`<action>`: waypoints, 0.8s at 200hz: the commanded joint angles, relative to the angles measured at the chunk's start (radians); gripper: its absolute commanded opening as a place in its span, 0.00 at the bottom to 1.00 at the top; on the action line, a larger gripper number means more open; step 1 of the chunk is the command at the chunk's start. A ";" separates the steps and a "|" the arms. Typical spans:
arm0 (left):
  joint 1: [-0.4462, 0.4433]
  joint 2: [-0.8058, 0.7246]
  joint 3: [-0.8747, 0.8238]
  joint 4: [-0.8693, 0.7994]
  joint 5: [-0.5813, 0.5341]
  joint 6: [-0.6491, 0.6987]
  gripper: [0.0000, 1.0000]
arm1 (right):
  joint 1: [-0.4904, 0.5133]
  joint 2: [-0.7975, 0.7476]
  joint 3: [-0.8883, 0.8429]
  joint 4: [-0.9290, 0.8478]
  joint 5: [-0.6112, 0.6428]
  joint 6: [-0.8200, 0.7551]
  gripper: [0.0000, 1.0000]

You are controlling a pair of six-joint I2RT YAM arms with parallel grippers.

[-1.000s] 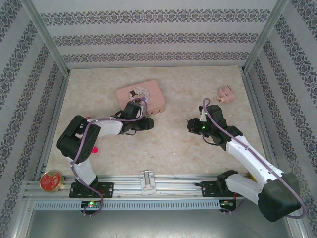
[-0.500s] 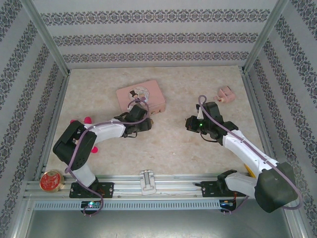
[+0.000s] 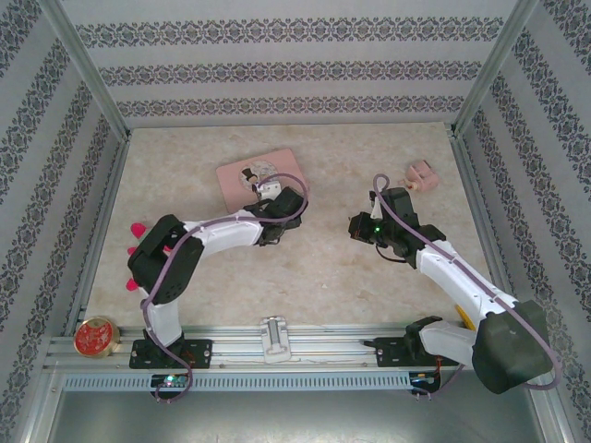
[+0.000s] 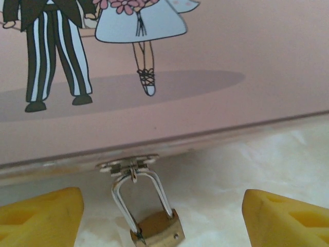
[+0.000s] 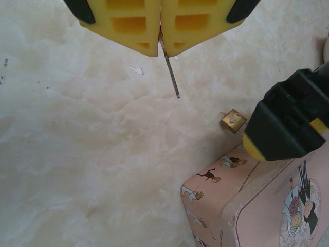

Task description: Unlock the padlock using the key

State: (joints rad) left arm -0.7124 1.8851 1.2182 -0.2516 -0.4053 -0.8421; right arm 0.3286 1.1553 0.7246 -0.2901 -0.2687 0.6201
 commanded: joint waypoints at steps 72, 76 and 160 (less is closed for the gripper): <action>-0.012 0.109 0.073 -0.141 -0.087 -0.023 0.75 | -0.019 -0.009 -0.014 0.040 0.014 -0.020 0.00; -0.012 0.110 0.074 -0.142 -0.086 -0.020 0.75 | -0.019 -0.009 -0.016 0.042 0.015 -0.019 0.00; -0.016 0.066 0.029 -0.153 -0.057 -0.045 0.64 | -0.019 0.000 -0.019 0.049 0.017 -0.019 0.00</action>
State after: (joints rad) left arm -0.7139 1.9873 1.2633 -0.3832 -0.4641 -0.8772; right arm 0.3161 1.1545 0.7147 -0.2573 -0.2661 0.6205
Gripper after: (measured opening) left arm 0.641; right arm 0.051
